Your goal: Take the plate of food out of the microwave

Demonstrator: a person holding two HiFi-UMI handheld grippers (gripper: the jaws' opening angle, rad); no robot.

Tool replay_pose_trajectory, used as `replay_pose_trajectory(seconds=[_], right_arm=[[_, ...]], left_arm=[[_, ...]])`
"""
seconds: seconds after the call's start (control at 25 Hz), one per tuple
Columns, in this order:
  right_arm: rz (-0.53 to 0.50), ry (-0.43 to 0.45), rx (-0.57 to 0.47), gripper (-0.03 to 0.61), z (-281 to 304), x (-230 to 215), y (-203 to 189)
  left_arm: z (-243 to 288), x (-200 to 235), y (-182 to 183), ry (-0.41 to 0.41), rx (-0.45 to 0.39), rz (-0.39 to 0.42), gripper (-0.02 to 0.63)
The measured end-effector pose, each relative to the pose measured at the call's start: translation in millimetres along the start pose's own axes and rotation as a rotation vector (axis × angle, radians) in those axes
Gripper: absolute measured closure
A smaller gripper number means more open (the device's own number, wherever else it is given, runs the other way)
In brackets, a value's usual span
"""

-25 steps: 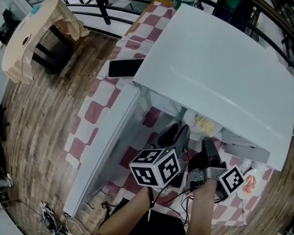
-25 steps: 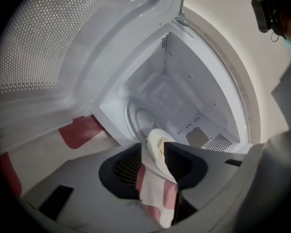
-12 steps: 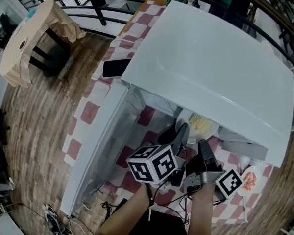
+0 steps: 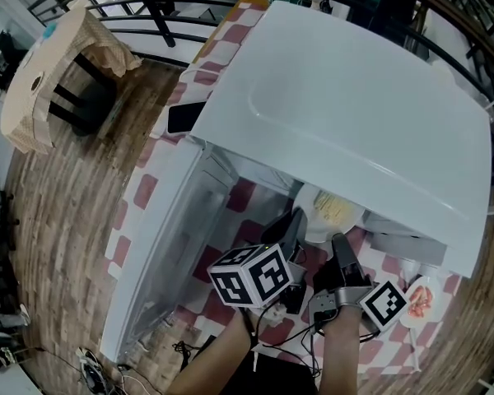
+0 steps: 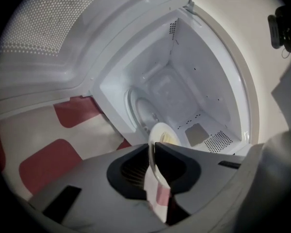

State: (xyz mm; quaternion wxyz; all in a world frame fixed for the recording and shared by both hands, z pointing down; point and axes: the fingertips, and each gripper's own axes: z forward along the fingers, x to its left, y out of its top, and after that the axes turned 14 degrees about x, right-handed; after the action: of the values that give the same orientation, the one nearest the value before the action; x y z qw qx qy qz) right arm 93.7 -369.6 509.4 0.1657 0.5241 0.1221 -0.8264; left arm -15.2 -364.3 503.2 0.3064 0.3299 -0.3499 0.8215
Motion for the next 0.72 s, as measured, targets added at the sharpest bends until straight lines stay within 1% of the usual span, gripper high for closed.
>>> replay_pose_trajectory(seconds=[0.04, 0.08, 0.16, 0.28, 0.56, 0.64, 0.72], right_arm=[[0.001, -0.018, -0.007, 0.547, -1, -2, 1], [0.002, -0.035, -0.017, 0.521, -2, -4, 4], [0.002, -0.055, -0.032, 0.52, -3, -7, 8], [-0.002, -0.063, -0.036, 0.52, -1, -8, 13], [0.01, -0.044, -0.033, 0.524, 5, -6, 16], [-0.009, -0.036, -0.031, 0.546, 6, -3, 15], [-0.034, -0.032, -0.03, 0.548, 6, 0, 14]], left_arm=[[0, 0, -1, -0.002, -0.001, -0.012, 0.563], [-1, 0, -1, -0.001, -0.002, -0.019, 0.565], [-1, 0, -3, 0.003, -0.003, -0.021, 0.564], [-1, 0, -6, 0.007, -0.002, -0.019, 0.563], [-5, 0, -9, 0.02, -0.01, -0.01, 0.563], [-6, 1, -9, 0.022, -0.019, -0.01, 0.561], [-8, 1, -8, 0.025, -0.029, -0.006, 0.563]])
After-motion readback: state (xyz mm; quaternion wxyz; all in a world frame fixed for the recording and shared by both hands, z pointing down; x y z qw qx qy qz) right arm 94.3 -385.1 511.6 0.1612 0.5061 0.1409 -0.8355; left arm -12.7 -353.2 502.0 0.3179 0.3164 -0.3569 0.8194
